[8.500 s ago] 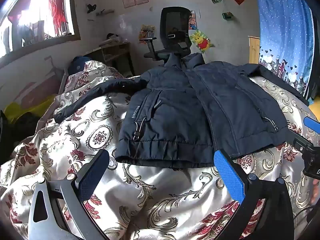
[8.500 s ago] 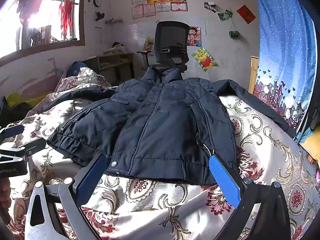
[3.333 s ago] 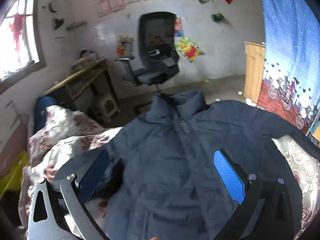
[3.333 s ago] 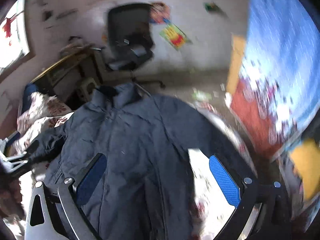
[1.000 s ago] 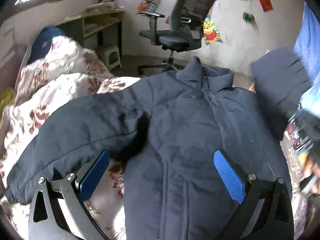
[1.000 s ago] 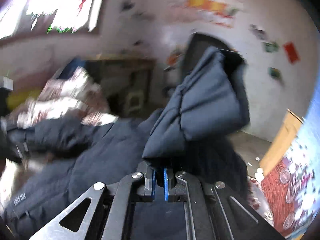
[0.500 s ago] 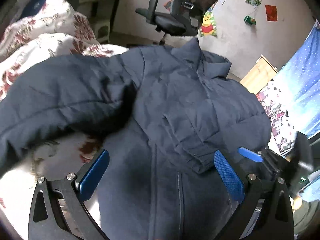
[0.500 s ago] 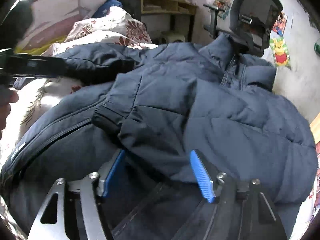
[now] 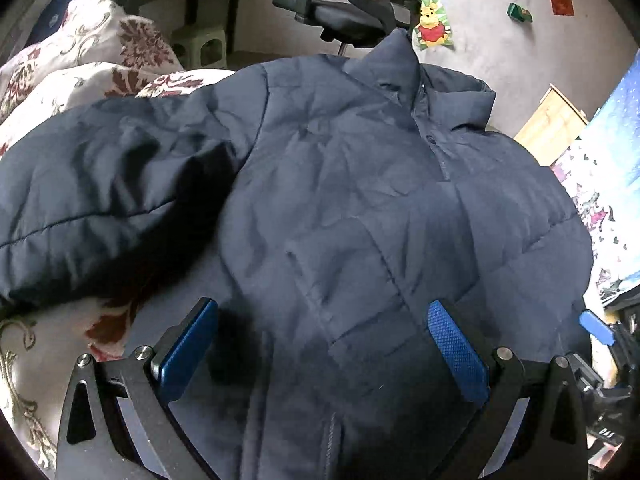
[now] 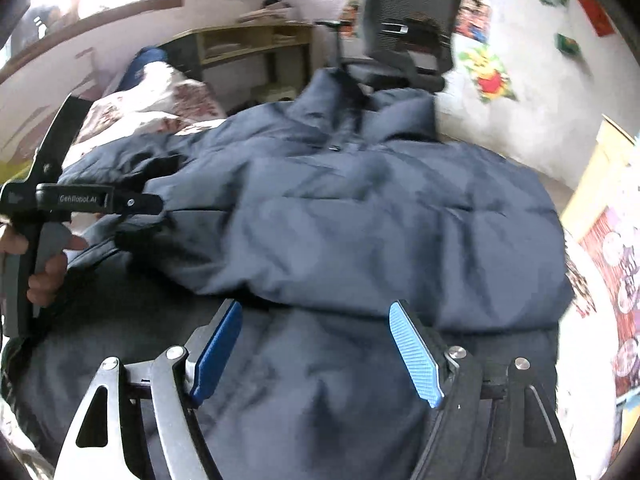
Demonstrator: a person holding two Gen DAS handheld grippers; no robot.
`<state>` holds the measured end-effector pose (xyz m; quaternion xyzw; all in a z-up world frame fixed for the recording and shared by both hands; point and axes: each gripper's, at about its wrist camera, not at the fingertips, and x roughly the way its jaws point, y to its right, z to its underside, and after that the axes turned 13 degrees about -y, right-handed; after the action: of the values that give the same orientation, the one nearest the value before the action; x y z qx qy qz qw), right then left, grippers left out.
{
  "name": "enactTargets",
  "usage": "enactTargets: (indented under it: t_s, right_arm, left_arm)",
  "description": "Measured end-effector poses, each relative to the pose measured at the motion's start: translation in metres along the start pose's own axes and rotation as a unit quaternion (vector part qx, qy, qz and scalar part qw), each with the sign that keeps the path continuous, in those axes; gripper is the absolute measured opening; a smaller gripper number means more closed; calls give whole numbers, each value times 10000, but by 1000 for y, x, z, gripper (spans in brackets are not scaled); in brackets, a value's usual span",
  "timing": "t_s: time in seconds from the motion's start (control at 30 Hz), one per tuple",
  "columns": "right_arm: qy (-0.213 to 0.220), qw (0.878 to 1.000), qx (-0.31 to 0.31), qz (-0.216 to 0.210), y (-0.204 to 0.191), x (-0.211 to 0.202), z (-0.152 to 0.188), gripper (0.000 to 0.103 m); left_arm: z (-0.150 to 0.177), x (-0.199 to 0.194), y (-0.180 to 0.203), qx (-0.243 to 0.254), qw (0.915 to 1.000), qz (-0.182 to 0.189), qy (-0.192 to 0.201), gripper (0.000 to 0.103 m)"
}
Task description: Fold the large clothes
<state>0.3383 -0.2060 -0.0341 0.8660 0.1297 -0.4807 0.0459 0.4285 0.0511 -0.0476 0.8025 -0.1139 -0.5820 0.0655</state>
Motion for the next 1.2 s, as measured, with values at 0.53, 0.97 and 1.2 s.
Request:
enactTargets:
  t_s: [0.53, 0.97, 1.2]
  right_arm:
    - [445, 9974, 505, 260, 27, -14, -3, 75]
    - [218, 9976, 619, 200, 17, 38, -60, 75]
    - [-42, 9974, 354, 625, 7, 70, -60, 77]
  left_arm:
    - [-20, -34, 30, 534, 9883, -914, 1099, 4]
    - [-30, 12, 7, 714, 9738, -2013, 775, 4]
    - [-28, 32, -13, 521, 9816, -1778, 462, 5]
